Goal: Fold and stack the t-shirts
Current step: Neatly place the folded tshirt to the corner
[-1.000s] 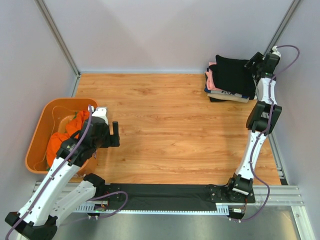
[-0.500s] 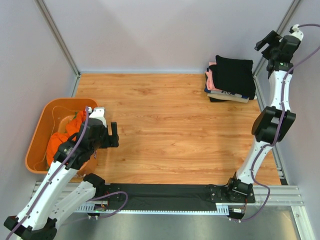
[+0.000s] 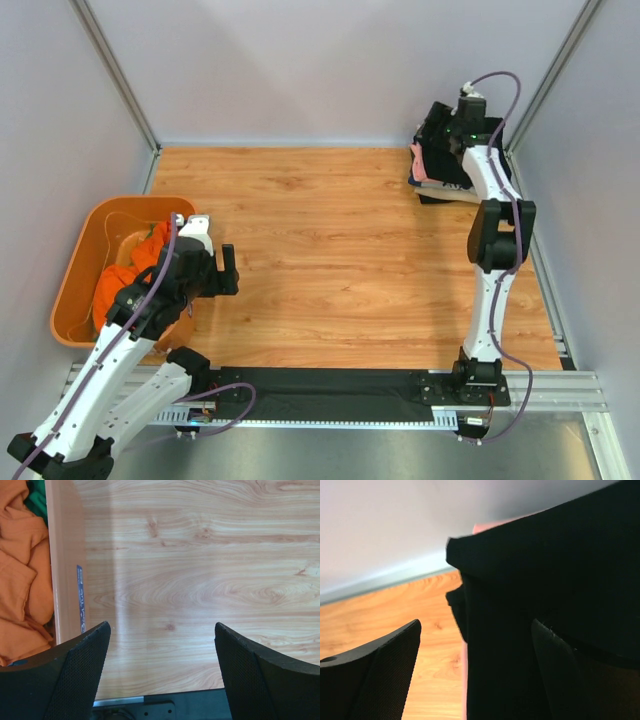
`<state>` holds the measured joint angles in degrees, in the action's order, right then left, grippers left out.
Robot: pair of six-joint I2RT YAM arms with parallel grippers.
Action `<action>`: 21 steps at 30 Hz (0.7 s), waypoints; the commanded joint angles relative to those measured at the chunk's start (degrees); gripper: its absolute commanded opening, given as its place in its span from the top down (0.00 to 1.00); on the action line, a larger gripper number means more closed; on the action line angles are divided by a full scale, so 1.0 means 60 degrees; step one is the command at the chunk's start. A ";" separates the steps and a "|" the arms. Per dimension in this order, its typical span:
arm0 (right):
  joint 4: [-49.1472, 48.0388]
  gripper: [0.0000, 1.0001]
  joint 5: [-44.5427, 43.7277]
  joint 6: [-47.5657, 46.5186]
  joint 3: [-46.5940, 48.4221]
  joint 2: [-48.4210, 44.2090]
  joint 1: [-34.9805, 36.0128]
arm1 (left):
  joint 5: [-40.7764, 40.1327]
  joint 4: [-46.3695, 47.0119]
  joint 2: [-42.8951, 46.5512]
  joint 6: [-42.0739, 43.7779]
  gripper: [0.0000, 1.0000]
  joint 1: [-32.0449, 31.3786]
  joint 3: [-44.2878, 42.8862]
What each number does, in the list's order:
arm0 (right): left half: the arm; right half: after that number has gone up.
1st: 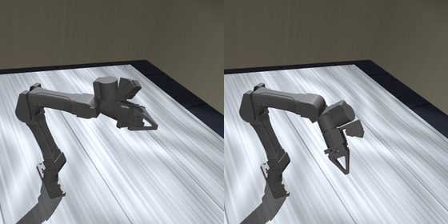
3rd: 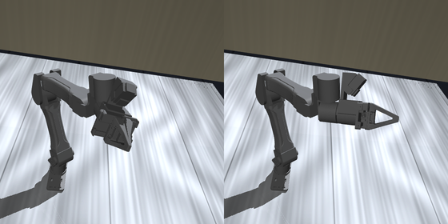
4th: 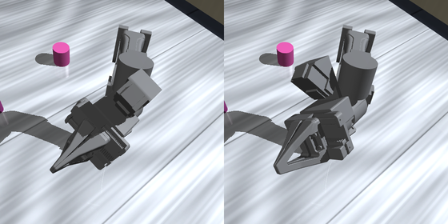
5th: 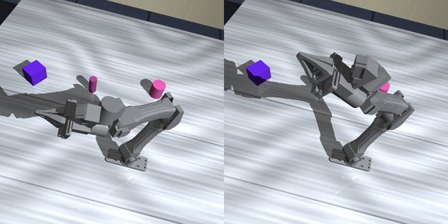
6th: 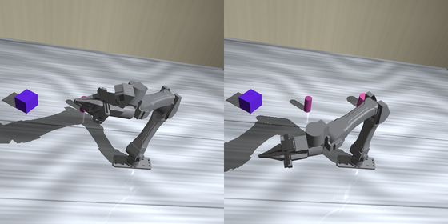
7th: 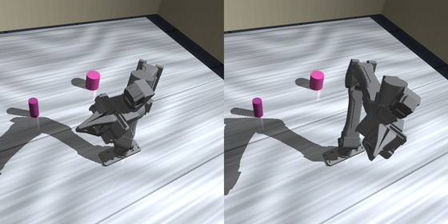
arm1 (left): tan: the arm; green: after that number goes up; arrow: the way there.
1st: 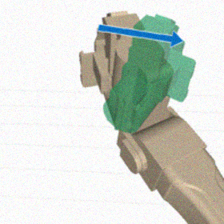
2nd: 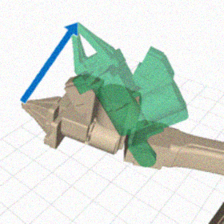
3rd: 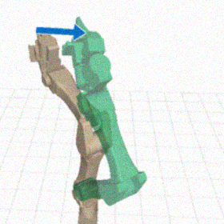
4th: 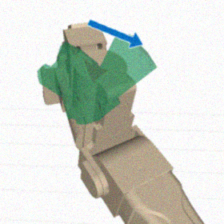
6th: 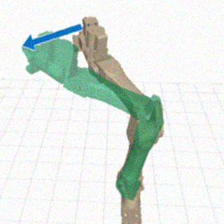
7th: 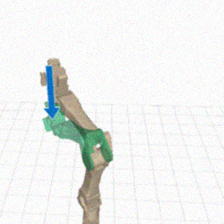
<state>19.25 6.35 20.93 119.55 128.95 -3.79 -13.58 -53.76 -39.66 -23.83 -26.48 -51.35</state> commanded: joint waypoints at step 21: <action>0.0881 0.09 -0.0092 -0.0193 0.0823 -0.2619 0.0528 | -0.0124 0.0244 0.0311 0.0120 0.09 0.0004 -0.0011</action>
<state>27.68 5.54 19.29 126.58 128.14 -1.39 -13.72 -53.74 -38.50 -23.86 -26.48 -51.35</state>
